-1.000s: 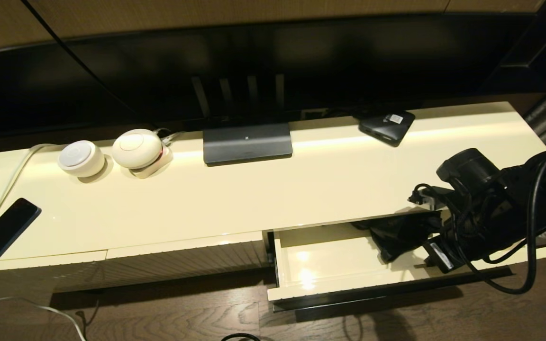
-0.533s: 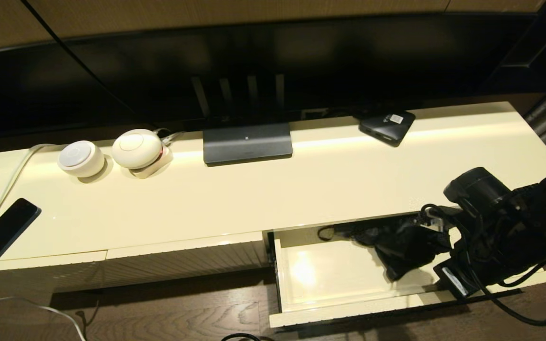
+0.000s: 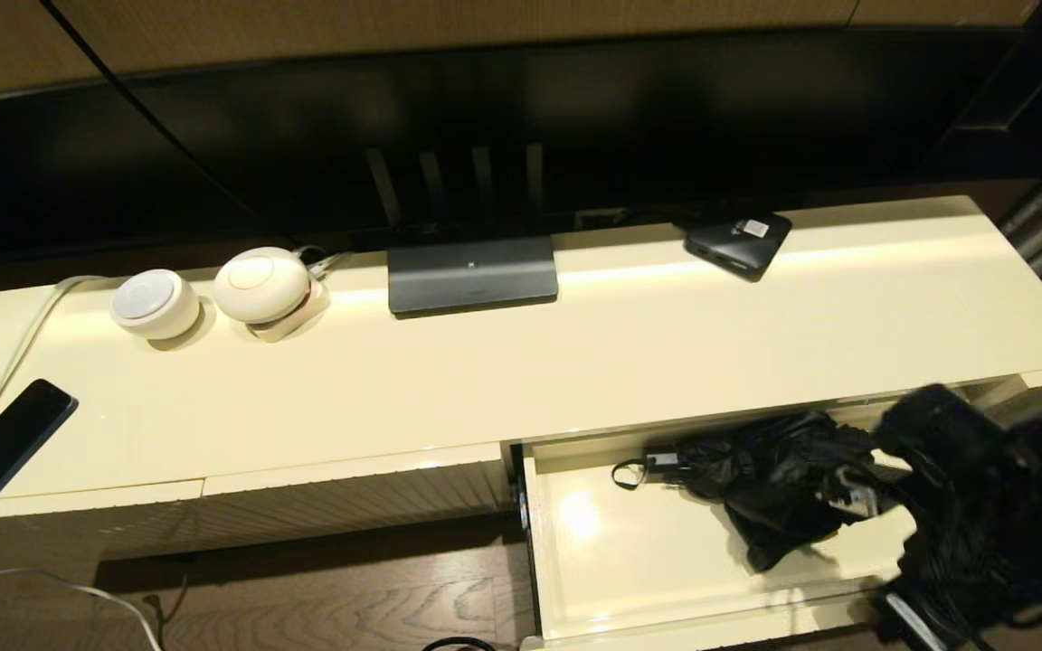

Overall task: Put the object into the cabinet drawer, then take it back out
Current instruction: Open the drawer, then take the umbrella out of the drawer and put it on the table

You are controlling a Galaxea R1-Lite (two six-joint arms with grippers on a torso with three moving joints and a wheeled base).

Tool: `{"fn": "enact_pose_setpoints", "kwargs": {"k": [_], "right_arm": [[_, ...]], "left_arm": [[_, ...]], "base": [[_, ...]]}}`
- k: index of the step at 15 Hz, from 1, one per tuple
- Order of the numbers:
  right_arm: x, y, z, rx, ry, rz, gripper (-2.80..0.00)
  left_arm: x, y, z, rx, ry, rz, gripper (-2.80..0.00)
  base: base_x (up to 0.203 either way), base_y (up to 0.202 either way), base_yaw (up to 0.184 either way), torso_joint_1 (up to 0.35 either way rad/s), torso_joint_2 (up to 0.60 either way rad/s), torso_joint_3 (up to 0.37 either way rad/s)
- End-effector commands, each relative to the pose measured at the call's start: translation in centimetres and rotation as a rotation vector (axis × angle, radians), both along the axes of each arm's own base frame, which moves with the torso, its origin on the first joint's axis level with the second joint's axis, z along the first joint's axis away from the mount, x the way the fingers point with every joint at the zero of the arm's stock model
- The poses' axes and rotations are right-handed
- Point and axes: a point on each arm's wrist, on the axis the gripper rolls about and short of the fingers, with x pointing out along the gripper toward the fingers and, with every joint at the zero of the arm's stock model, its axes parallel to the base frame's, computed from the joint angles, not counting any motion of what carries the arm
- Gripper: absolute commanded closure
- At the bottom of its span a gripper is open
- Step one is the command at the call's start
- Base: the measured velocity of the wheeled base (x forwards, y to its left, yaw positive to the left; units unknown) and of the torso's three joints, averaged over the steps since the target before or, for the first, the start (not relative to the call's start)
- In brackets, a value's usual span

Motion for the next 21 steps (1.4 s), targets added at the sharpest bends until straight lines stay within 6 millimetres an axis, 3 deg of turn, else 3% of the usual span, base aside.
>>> {"fn": "enact_pose_setpoints", "kwargs": {"k": [1,4,6,12,16,18,21], "right_arm": [[-0.8,0.0,-0.3,0.003,0.003,0.011,0.00],[-2.3,0.5,-1.1,0.002,0.016,0.057,0.00],[-2.2,0.6,-0.9,0.007,-0.008,0.061,0.00],[-6.4,-0.3,3.0,0.020,-0.183,0.144,0.00],[-8.8,-1.5,4.9,-0.124,-0.279,0.455,0.00],[-8.2,-2.2,5.3,-0.219,-0.296,0.654,0.00],[-5.2,-2.5,6.3,-0.307,-0.298,0.834,0.00]], "left_arm": [[0.0,0.0,-0.1,0.000,0.004,0.000,0.00],[0.0,0.0,-0.1,0.000,0.003,0.000,0.00],[0.0,0.0,-0.1,0.000,0.004,0.000,0.00],[0.0,0.0,-0.1,0.000,0.004,0.000,0.00],[0.0,0.0,-0.1,0.000,0.003,0.000,0.00],[0.0,0.0,-0.1,0.000,0.003,0.000,0.00],[0.0,0.0,-0.1,0.000,0.004,0.000,0.00]], "base": [[0.000,0.000,0.000,0.000,0.00,0.000],[0.000,0.000,0.000,0.000,0.00,0.000],[0.000,0.000,0.000,0.000,0.00,0.000],[0.000,0.000,0.000,0.000,0.00,0.000],[0.000,0.000,0.000,0.000,0.00,0.000],[0.000,0.000,0.000,0.000,0.00,0.000],[0.000,0.000,0.000,0.000,0.00,0.000]]}}
